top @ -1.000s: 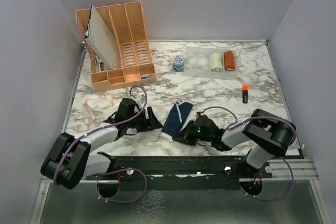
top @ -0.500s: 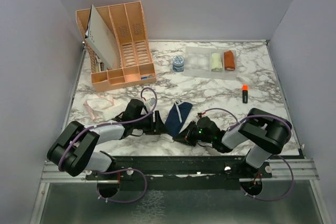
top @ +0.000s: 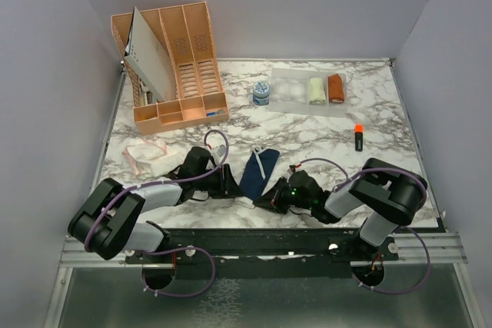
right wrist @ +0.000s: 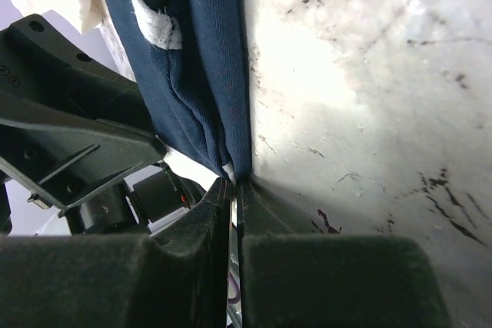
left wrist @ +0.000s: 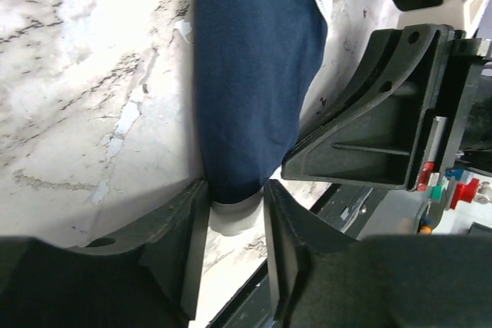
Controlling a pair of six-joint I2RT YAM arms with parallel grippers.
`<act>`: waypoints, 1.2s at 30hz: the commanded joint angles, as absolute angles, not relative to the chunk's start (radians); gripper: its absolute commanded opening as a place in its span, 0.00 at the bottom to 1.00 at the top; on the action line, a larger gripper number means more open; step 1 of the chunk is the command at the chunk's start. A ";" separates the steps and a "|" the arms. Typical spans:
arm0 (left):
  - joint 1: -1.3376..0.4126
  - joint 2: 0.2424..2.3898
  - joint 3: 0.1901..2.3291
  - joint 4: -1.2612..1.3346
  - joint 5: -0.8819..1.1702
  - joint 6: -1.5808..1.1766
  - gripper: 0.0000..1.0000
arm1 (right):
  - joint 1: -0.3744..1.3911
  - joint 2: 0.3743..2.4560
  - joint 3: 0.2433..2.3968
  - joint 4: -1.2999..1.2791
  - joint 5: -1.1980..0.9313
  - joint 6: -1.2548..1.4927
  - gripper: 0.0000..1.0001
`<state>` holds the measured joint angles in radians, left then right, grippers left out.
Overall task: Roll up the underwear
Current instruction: Roll the underwear to the center of the board.
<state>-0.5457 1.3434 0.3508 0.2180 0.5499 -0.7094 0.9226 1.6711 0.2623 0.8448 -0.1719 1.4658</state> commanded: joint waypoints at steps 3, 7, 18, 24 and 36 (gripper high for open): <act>-0.556 1.383 0.339 0.067 0.461 -0.666 0.35 | 0.916 1.684 0.241 0.694 -0.141 1.380 0.11; -0.556 1.414 0.349 0.133 0.503 -0.685 0.30 | 0.916 1.656 0.289 0.627 -0.163 1.307 0.14; -0.555 1.393 0.397 0.096 0.484 -0.655 0.05 | 0.917 1.382 0.407 0.265 -0.023 1.028 0.55; -0.551 1.383 0.441 0.056 0.465 -0.621 0.00 | 0.916 1.274 0.401 0.356 0.048 0.554 0.62; -0.524 1.383 0.443 0.053 0.486 -0.589 0.00 | 0.937 1.281 0.360 0.529 -0.223 -0.465 0.74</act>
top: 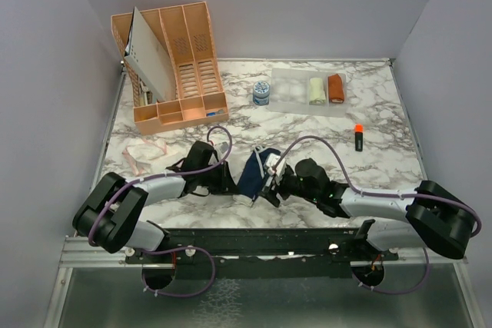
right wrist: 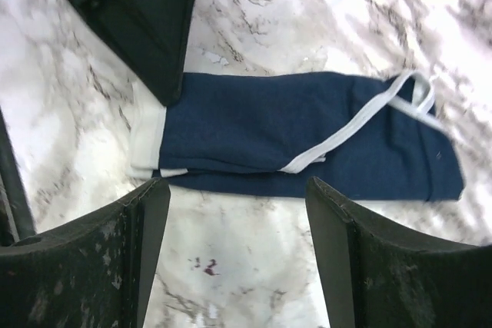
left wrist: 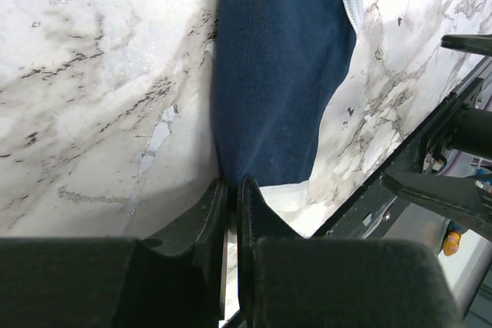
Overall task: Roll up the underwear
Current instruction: Roll the underwear to the center of the board.
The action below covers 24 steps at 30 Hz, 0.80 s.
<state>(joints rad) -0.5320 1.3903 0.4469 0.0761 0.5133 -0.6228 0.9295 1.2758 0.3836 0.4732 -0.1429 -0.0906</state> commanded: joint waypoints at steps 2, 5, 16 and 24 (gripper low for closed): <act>-0.521 1.381 0.431 0.063 0.488 -0.591 0.00 | 0.937 1.267 0.347 0.535 -0.248 -0.571 0.74; -0.516 1.376 0.426 0.059 0.486 -0.588 0.00 | 0.941 1.259 0.357 0.487 -0.288 -0.719 0.73; -0.505 1.361 0.429 0.025 0.466 -0.577 0.00 | 1.010 1.337 0.370 0.451 -0.254 -0.871 0.67; -0.499 1.381 0.448 0.002 0.466 -0.553 0.00 | 1.025 1.346 0.360 0.466 -0.287 -0.911 0.65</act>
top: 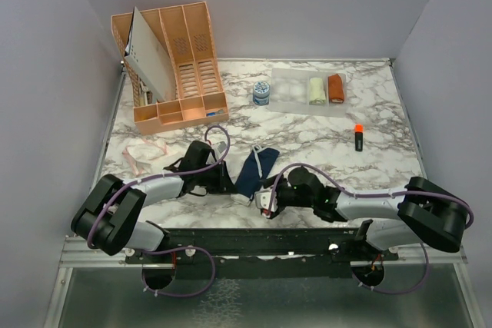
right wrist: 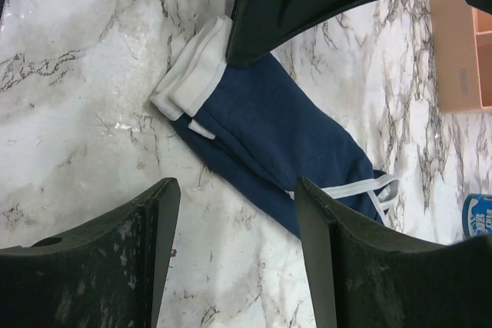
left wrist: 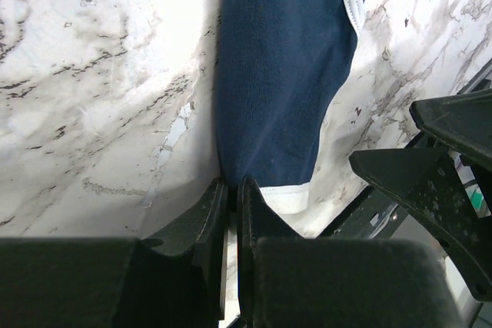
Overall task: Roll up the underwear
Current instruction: Roll the underwear to the center of the board.
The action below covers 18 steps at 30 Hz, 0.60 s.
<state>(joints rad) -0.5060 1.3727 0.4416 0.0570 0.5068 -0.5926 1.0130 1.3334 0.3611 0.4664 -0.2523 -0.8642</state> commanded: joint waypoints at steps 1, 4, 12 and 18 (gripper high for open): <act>-0.499 1.387 0.451 0.002 0.466 -0.551 0.00 | 1.026 1.349 0.362 0.467 -0.292 -0.912 0.64; -0.498 1.400 0.457 0.005 0.475 -0.550 0.00 | 1.046 1.357 0.368 0.476 -0.281 -0.938 0.64; -0.496 1.414 0.459 0.011 0.487 -0.546 0.00 | 1.072 1.479 0.441 0.457 -0.351 -0.980 0.61; -0.494 1.410 0.456 0.009 0.489 -0.548 0.00 | 1.075 1.544 0.454 0.446 -0.376 -0.978 0.55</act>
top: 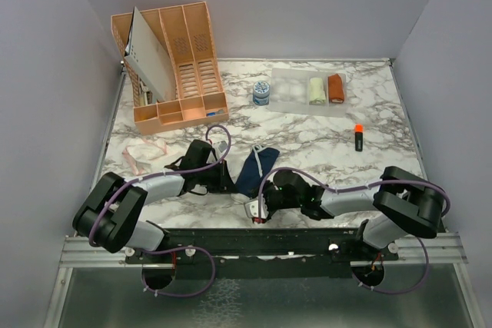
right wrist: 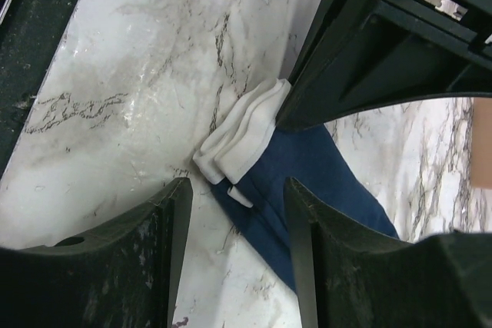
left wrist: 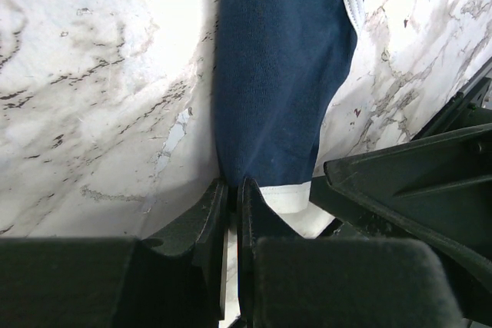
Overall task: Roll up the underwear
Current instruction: Roll the underwear to the center of the board.
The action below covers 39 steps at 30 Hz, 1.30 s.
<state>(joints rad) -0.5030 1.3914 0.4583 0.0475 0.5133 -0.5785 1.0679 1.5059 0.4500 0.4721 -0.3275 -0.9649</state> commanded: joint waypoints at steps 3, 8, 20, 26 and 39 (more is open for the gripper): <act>-0.494 1.411 0.457 0.008 0.491 -0.546 0.00 | 1.075 1.562 0.441 0.453 -0.383 -0.971 0.53; -0.493 1.417 0.459 0.003 0.492 -0.540 0.00 | 1.079 1.566 0.443 0.442 -0.408 -0.967 0.52; -0.492 1.426 0.459 0.005 0.501 -0.540 0.00 | 1.085 1.621 0.442 0.482 -0.352 -0.936 0.36; -0.491 1.426 0.455 0.007 0.502 -0.540 0.00 | 1.085 1.621 0.441 0.477 -0.309 -0.935 0.25; -0.476 1.356 0.426 0.025 0.470 -0.603 0.22 | 1.083 1.636 0.351 0.805 -0.326 -0.575 0.00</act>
